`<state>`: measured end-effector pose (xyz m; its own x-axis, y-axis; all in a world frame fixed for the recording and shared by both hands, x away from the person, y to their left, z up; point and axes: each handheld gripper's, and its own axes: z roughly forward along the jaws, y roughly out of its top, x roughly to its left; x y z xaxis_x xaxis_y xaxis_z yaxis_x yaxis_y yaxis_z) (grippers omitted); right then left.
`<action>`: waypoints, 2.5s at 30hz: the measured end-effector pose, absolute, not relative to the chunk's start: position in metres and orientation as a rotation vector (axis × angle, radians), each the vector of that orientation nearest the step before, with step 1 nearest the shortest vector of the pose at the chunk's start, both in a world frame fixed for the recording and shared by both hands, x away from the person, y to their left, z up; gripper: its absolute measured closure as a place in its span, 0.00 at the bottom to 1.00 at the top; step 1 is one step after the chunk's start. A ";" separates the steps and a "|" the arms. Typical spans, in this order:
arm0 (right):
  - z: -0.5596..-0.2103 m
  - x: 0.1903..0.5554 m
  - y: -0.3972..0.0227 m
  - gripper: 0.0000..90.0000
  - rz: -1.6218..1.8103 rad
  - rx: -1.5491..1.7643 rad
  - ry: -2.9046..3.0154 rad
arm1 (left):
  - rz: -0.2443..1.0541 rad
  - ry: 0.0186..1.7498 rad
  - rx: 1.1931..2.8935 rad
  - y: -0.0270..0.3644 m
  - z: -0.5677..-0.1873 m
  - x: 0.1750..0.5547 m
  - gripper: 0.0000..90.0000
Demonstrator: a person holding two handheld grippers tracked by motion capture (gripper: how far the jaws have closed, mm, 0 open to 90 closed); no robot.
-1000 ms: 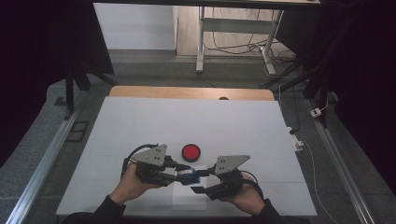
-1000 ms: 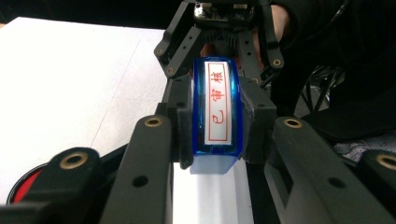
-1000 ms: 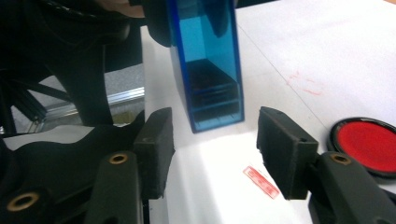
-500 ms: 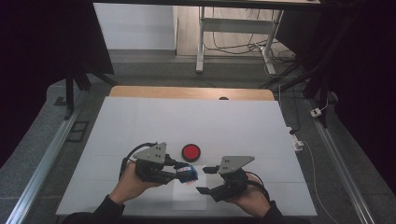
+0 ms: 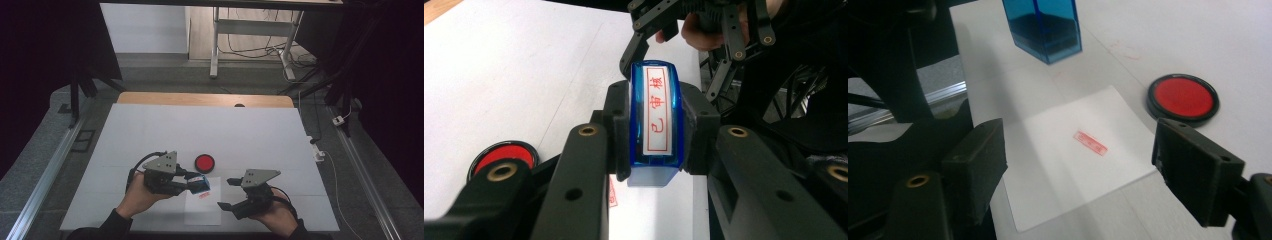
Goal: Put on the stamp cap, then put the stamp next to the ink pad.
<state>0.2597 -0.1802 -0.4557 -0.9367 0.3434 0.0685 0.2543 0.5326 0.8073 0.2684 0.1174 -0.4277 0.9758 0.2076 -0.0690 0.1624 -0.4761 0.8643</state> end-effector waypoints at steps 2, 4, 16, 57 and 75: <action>-0.456 0.259 -0.183 0.22 1.374 0.544 2.653 | 0.057 0.265 2.075 0.118 -0.427 0.269 0.77; -0.456 0.260 -0.186 0.20 1.364 0.567 2.653 | 0.060 0.269 2.074 0.119 -0.427 0.269 0.77; -0.457 0.254 -0.207 0.10 1.283 0.702 2.612 | 0.076 0.292 2.077 0.124 -0.426 0.269 0.77; -0.460 0.237 -0.272 0.00 1.104 1.021 2.409 | 0.181 0.465 2.102 0.152 -0.426 0.280 0.77; -0.461 0.237 -0.280 0.00 1.096 1.077 2.408 | 0.234 0.580 2.119 0.170 -0.433 0.288 0.77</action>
